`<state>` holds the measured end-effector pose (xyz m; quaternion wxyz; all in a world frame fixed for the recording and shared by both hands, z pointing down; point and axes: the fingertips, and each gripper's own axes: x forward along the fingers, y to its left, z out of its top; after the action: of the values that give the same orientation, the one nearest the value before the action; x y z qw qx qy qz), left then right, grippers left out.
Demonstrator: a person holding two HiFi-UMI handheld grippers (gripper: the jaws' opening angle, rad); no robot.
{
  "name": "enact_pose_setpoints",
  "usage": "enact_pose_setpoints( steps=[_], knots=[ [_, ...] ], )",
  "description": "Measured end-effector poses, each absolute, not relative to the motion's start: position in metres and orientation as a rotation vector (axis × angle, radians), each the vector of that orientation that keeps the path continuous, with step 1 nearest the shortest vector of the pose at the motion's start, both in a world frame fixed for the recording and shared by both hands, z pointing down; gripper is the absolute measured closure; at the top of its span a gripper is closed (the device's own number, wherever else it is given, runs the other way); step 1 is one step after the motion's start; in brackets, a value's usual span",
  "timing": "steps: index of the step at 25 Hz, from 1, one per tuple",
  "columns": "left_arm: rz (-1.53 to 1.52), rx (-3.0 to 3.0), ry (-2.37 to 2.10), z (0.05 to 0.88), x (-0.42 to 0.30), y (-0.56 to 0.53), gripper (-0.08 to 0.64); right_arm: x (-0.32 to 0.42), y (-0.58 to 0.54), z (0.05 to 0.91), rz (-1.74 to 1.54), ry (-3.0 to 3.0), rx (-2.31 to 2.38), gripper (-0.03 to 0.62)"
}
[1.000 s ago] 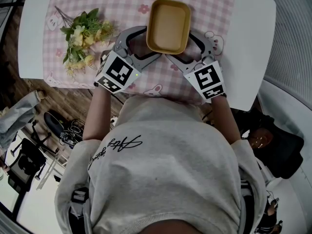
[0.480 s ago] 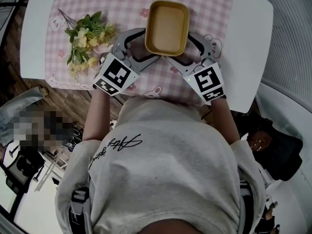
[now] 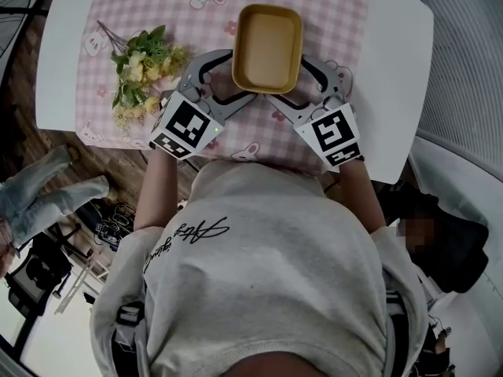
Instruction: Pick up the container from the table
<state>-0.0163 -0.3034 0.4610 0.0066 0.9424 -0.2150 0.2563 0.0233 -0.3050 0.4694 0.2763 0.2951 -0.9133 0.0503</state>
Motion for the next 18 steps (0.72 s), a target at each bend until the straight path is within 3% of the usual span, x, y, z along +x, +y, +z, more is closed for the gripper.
enact_pose_setpoints(
  steps=[18],
  knots=[
    [0.794, 2.996, -0.71, 0.43, -0.017, -0.306, 0.227, 0.022, -0.308, 0.437, 0.064, -2.461, 0.816, 0.213]
  ],
)
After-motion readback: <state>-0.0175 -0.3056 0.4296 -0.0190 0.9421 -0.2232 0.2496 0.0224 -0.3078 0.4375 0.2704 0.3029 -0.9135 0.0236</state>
